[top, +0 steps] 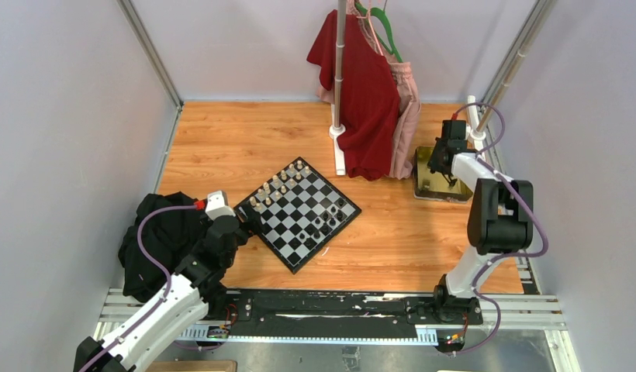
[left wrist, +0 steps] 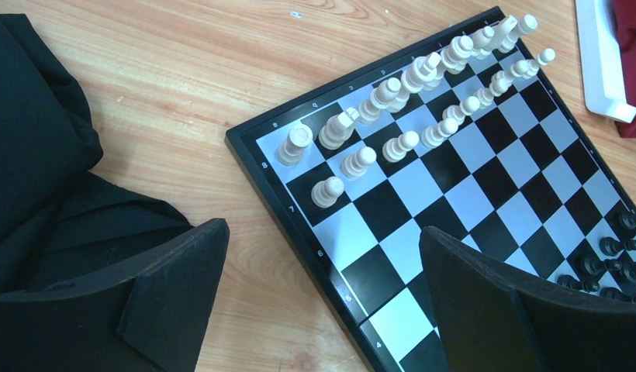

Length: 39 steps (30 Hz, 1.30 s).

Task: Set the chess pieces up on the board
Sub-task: Pick up the chess piece from the storage box, then place the chess piece on the chessboard.

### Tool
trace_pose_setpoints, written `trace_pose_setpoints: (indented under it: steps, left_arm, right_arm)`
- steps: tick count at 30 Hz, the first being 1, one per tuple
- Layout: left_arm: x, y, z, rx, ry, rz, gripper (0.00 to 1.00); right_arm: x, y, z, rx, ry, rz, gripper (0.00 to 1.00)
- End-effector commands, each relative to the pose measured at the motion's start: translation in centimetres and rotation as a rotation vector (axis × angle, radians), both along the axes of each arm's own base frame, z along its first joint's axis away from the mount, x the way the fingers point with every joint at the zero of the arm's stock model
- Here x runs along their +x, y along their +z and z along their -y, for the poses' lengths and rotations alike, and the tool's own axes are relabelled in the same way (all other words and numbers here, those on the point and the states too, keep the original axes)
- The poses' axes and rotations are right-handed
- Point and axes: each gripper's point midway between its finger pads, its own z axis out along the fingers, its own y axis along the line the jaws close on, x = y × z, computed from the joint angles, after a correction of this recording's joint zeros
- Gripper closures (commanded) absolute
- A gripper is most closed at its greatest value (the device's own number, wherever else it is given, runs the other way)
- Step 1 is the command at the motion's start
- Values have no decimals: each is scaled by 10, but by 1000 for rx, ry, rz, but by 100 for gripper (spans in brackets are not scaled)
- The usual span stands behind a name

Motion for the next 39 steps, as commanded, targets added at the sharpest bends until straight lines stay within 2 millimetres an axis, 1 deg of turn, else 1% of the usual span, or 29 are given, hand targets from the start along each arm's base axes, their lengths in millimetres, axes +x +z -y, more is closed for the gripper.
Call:
trace_pose_setpoints:
  steps: [1, 3, 4, 9, 10, 13, 17, 20, 21, 25, 29, 32, 35, 39]
  left_arm:
    - [4, 13, 1, -13, 4, 44, 0]
    - [4, 13, 1, -14, 7, 46, 0]
    - [4, 14, 0, -15, 8, 47, 0]
    - [3, 15, -2, -24, 21, 60, 0]
    - [2, 15, -3, -25, 24, 62, 0]
    - [2, 17, -5, -30, 34, 71, 0]
    - [0, 18, -6, -38, 37, 84, 0]
    - [-1, 20, -7, -46, 41, 96, 0]
    - [-1, 20, -8, -47, 41, 99, 0]
    - [-1, 20, -8, -45, 44, 98, 0]
    - [-1, 20, -8, -44, 45, 96, 0]
    - [-1, 20, -8, -45, 45, 97, 0]
    - [-1, 20, -9, -46, 47, 97, 0]
    - [-1, 20, -9, -46, 46, 98, 0]
  right_arm:
    - [-12, 35, -7, -41, 27, 57, 100]
    - [-20, 44, -13, -41, 42, 75, 100]
    - [-25, 48, -27, -41, 76, 81, 100]
    - [-59, 63, -70, -73, 196, 110, 100]
    - [-67, 70, -79, -76, 223, 131, 100]
    - [-94, 80, -111, -90, 328, 155, 100]
    - [-131, 86, -158, -85, 484, 183, 100]
    - [-156, 90, -192, -70, 597, 200, 100]
    - [-167, 91, -209, -70, 653, 205, 100]
    - [-197, 96, -256, -65, 803, 221, 100]
    - [-222, 98, -301, -69, 944, 224, 100]
    - [-237, 96, -331, -74, 1029, 222, 100]
    - [-252, 89, -359, -75, 1106, 209, 100]
    - [-271, 77, -391, -74, 1190, 192, 100]
